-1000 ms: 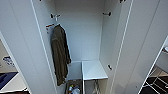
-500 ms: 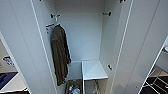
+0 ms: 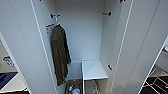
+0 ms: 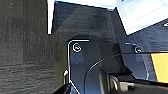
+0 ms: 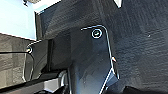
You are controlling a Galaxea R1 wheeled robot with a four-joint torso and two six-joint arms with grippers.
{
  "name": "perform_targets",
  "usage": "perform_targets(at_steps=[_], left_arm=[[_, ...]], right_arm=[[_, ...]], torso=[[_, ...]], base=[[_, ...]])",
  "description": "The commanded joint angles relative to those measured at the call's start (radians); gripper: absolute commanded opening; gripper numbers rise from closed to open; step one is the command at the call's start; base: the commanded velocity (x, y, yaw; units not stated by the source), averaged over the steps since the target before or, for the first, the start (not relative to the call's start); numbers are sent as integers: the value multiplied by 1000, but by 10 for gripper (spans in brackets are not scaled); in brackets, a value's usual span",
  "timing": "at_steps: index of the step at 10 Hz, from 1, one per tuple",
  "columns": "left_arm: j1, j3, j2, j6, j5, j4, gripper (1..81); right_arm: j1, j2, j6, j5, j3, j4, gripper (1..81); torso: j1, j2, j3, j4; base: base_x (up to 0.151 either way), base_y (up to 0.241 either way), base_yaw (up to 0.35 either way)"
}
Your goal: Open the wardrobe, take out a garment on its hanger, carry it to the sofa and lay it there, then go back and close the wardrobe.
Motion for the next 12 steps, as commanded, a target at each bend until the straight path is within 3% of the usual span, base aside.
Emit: perform_targets(at_steps=[1, 3, 7, 10, 12], left_arm=[[-123, 71, -200, -49, -21, -24, 811], [-176, 62, -295, -146, -65, -22, 811], [-311, -3, -410, -271, -104, -21, 811], [-396, -46, -474, -341, -88, -22, 811], [-494, -82, -490, -366, -6, -21, 811]], right_arm=[[140, -226, 61, -11, 87, 20, 811], [215, -310, 122, 8, 72, 19, 811], [474, -426, 165, -3, -53, 26, 811], [701, -363, 167, -127, -315, 19, 811], [844, -295, 167, -196, -462, -13, 811]], torso=[[0, 0, 0, 0], [0, 0, 0, 0], [0, 0, 0, 0], [2, 0, -1, 0], [2, 1, -1, 0]], base=[[0, 0, 0], [0, 0, 0], [0, 0, 0], [0, 0, 0], [0, 0, 0]])
